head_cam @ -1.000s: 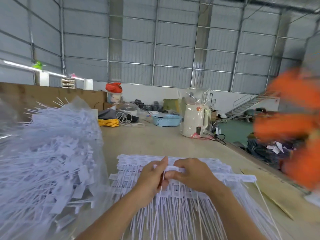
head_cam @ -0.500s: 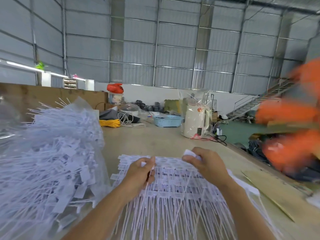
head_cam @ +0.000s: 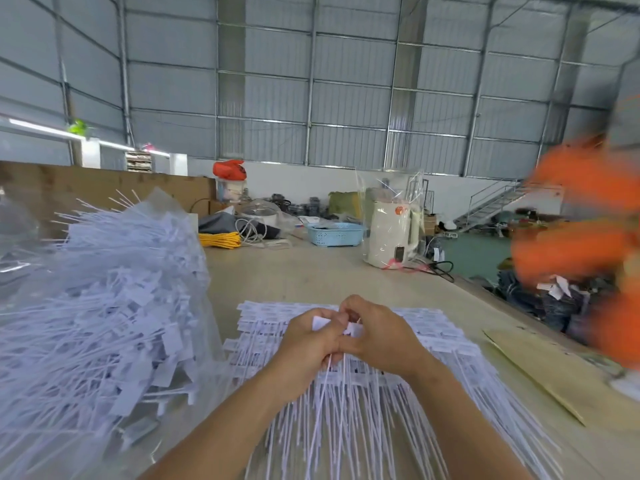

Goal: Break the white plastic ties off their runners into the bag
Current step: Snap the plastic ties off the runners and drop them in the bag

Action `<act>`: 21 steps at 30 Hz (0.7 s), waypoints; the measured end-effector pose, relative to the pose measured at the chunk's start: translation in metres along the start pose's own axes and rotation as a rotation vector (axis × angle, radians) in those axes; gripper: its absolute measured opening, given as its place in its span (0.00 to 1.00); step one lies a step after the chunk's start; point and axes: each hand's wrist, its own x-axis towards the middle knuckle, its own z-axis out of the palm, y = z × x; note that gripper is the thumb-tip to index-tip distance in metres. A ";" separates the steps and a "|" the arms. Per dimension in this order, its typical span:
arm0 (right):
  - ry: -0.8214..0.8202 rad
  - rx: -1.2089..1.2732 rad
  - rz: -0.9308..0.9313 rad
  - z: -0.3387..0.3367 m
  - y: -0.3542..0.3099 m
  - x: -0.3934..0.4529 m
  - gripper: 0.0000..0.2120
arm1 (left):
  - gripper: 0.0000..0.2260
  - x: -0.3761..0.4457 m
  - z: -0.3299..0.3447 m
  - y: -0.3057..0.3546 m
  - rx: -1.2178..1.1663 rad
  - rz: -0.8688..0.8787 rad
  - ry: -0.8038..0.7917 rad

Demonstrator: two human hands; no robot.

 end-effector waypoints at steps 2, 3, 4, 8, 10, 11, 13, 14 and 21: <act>-0.062 -0.029 0.023 -0.006 0.002 -0.001 0.14 | 0.07 -0.001 0.003 0.002 -0.004 0.028 0.024; -0.082 0.024 0.032 -0.009 0.002 -0.002 0.16 | 0.06 -0.001 0.003 0.004 -0.026 0.036 0.062; -0.090 0.104 0.036 -0.013 0.002 -0.002 0.17 | 0.05 0.001 0.001 0.006 -0.055 0.042 0.114; -0.102 0.169 -0.026 -0.011 -0.002 0.000 0.17 | 0.09 0.003 -0.012 0.011 -0.074 0.039 0.164; -0.109 0.146 -0.072 -0.003 -0.003 0.001 0.13 | 0.12 0.002 -0.013 0.011 -0.033 0.059 0.163; -0.104 0.129 -0.090 0.000 -0.002 0.001 0.13 | 0.14 0.003 -0.014 0.011 -0.012 0.070 0.171; -0.088 0.088 -0.106 0.005 0.000 0.001 0.13 | 0.15 0.004 -0.015 0.009 0.016 0.084 0.171; -0.074 0.063 -0.112 0.006 0.000 0.001 0.13 | 0.15 0.004 -0.015 0.008 0.037 0.077 0.166; 0.172 -0.164 0.146 -0.027 0.046 -0.007 0.14 | 0.15 0.016 -0.048 0.018 0.019 -0.149 0.227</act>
